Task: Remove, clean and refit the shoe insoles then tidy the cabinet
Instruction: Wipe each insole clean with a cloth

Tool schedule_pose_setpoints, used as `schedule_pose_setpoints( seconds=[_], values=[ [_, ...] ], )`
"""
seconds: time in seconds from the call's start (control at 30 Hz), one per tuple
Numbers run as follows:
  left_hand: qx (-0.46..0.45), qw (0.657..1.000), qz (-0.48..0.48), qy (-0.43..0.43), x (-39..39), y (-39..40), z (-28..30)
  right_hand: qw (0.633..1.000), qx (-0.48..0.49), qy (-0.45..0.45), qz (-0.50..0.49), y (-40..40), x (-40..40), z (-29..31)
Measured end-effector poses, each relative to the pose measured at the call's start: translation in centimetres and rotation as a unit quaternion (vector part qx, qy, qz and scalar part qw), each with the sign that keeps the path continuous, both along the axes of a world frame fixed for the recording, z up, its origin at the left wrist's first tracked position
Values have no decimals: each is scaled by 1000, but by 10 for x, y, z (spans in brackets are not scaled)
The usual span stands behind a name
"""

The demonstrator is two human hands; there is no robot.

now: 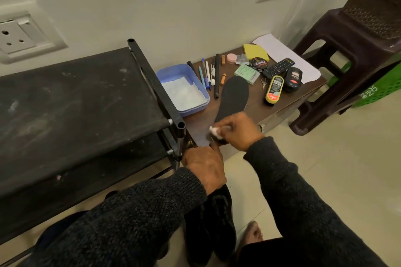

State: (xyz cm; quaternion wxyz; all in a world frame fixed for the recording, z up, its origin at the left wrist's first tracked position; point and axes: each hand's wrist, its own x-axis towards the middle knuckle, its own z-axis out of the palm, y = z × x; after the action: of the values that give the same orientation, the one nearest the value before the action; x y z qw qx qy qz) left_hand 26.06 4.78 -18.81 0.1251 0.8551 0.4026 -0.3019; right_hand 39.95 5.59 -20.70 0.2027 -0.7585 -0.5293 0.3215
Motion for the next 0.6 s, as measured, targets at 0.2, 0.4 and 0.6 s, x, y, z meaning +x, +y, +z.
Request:
schedule_pose_setpoints(
  seconds=[0.2,0.4,0.6],
  values=[
    [-12,1000,25,-8,-5,5,-1,987,34,-123,-101,8,28,-8],
    [-42,998,50,-11,-1,12,-4,980,28,-171,-101,6,12,-34],
    [-40,998,42,-1,-1,12,-2,977,55,-202,-23,-22,-15,-32]
  ],
)
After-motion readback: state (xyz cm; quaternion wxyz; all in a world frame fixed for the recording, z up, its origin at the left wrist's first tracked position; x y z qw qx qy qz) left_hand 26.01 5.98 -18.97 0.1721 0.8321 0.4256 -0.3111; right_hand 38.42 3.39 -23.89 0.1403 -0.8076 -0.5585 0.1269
